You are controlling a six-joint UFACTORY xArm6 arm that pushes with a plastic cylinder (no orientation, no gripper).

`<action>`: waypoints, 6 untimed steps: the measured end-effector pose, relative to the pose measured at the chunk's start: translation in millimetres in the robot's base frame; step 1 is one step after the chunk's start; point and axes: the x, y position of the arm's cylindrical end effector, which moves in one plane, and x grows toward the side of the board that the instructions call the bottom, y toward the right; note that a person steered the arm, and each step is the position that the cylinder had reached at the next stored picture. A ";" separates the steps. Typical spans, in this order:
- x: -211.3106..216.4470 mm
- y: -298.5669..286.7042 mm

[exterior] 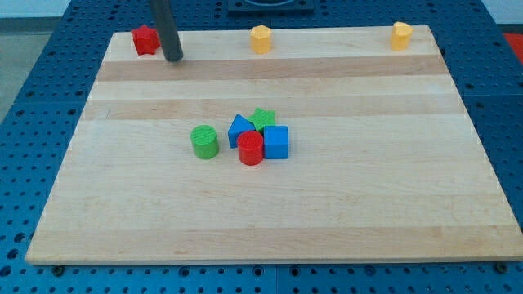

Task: Push the red star towards the group of blocks

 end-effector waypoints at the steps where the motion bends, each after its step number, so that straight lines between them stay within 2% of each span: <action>1: -41.0 -0.2; 2: -42.5 -5.3; 4: -32.4 -103.0; 6: 27.8 -91.6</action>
